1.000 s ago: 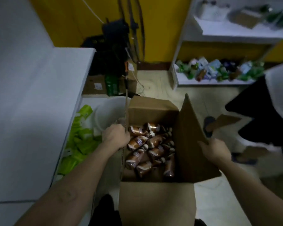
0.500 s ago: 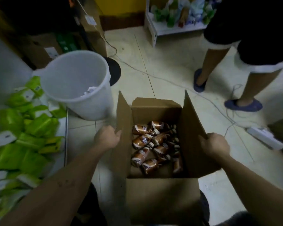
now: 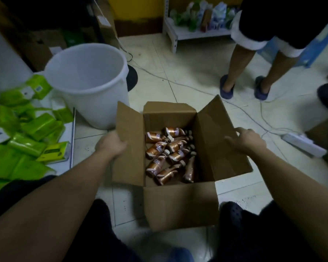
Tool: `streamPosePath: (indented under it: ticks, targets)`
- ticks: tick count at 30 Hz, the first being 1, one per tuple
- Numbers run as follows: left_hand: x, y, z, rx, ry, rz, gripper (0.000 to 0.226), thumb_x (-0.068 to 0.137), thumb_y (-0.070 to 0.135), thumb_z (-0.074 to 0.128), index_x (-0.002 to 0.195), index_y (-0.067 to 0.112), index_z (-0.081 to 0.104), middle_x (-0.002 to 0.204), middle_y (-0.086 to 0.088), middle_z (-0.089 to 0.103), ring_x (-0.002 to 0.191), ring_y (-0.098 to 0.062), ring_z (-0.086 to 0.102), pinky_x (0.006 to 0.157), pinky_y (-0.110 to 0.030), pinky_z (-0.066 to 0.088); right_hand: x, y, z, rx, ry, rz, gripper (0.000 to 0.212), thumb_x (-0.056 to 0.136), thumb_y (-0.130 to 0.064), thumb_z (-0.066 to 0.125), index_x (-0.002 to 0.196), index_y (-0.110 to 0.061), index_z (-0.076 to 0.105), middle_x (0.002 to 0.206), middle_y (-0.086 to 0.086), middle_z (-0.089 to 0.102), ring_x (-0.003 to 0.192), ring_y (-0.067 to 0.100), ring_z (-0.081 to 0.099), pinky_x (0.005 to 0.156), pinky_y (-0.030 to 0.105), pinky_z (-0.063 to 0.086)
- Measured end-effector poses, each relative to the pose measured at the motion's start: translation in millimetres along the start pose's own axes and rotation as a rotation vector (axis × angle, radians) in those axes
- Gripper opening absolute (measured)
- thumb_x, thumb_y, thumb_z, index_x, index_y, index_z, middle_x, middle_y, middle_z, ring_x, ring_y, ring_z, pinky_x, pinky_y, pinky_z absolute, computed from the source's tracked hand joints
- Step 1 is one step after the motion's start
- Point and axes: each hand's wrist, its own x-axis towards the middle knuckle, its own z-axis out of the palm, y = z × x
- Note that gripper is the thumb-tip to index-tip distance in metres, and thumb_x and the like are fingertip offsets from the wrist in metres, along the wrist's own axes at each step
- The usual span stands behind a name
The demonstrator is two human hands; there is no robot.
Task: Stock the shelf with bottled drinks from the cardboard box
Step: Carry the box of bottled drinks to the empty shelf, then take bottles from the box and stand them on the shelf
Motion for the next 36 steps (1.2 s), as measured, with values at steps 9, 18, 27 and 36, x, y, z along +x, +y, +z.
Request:
streamPosePath:
  ticks: [9, 18, 27, 36]
  targets:
    - [-87, 61, -34, 0.065, 0.077, 0.379, 0.057, 0.078, 0.052, 0.066, 0.126, 0.023, 0.056, 0.122, 0.001, 0.063, 0.102, -0.018, 0.060, 0.079, -0.033, 0.049, -94, -58, -62, -0.054, 0.058, -0.272, 0.073, 0.079, -0.067, 0.056, 0.141, -0.031, 0.042, 0.141, 0.009, 0.050, 0.124, 0.030, 0.049, 0.100, 0.048, 0.040]
    - [-108, 65, -22, 0.089, -0.129, 0.294, 0.052, 0.076, 0.048, 0.069, 0.117, 0.019, 0.057, 0.106, -0.001, 0.063, 0.089, -0.017, 0.059, 0.074, -0.033, 0.051, -129, -65, -27, 0.118, -0.298, -0.237, 0.058, 0.086, -0.045, 0.063, 0.134, -0.017, 0.050, 0.134, 0.009, 0.055, 0.120, 0.025, 0.053, 0.093, 0.035, 0.043]
    - [-7, 59, 88, -0.166, -0.481, 0.138, 0.018, 0.084, 0.034, 0.065, 0.100, 0.025, 0.061, 0.101, -0.001, 0.064, 0.091, -0.016, 0.060, 0.078, -0.032, 0.048, -21, -84, 78, 0.321, -0.656, -0.032, 0.043, 0.088, -0.034, 0.062, 0.124, -0.011, 0.056, 0.105, 0.004, 0.060, 0.101, 0.022, 0.057, 0.091, 0.037, 0.045]
    - [93, 25, 267, -0.086, -0.435, -0.298, 0.080, 0.079, 0.029, 0.066, 0.144, 0.008, 0.025, 0.146, -0.017, 0.033, 0.134, -0.034, 0.033, 0.109, -0.042, 0.031, 78, -90, 279, 0.160, -0.738, 0.164, 0.068, 0.092, -0.029, 0.055, 0.148, -0.010, 0.022, 0.143, 0.023, 0.037, 0.125, 0.036, 0.045, 0.100, 0.043, 0.042]
